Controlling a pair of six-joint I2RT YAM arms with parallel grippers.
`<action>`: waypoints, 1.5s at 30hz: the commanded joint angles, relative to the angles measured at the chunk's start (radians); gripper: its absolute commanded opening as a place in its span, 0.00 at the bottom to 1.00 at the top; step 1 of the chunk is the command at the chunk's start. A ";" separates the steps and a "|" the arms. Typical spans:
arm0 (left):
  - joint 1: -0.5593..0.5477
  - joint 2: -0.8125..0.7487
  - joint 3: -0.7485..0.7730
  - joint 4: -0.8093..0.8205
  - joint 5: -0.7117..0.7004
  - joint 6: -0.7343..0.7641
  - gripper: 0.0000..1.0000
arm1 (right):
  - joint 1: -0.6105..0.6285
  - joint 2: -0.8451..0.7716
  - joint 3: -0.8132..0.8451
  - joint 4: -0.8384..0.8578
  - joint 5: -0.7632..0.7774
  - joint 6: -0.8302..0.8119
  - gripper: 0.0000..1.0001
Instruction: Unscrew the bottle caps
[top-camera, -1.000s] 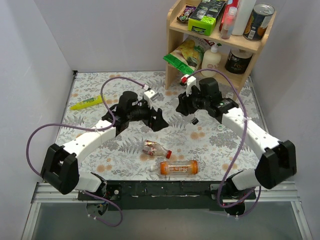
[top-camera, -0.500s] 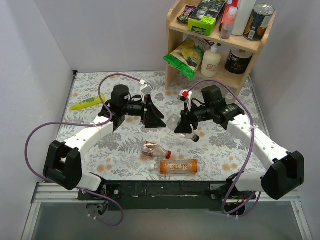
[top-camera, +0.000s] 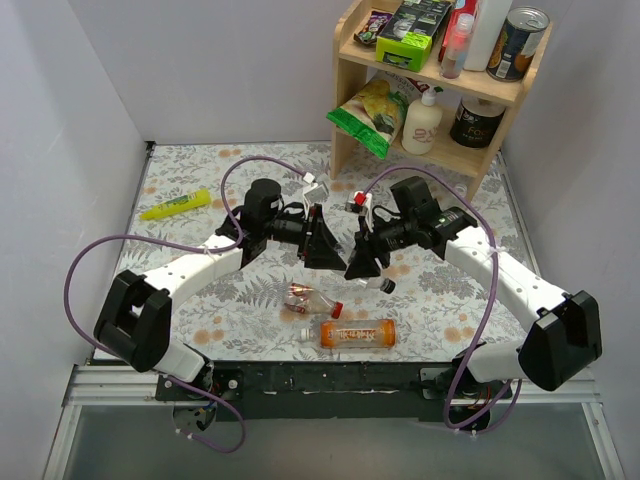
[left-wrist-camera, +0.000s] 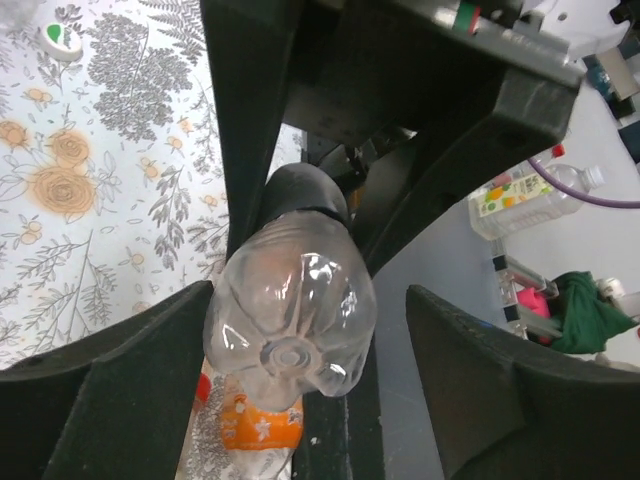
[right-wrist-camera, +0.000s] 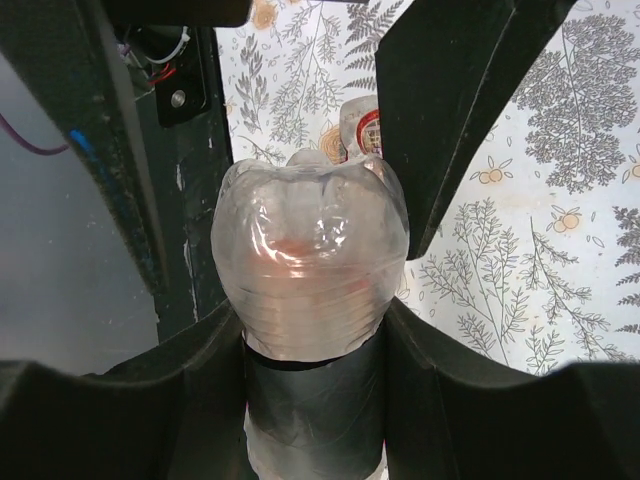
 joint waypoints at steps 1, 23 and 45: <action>-0.010 -0.007 -0.020 0.078 0.008 -0.029 0.69 | 0.008 0.000 0.030 -0.017 -0.029 -0.030 0.34; -0.029 0.017 -0.072 0.191 -0.045 -0.150 0.00 | -0.024 -0.081 -0.039 0.084 0.015 0.034 0.83; 0.183 -0.122 -0.244 0.612 -0.142 -0.417 0.00 | -0.307 -0.520 -0.631 0.923 0.389 1.180 0.80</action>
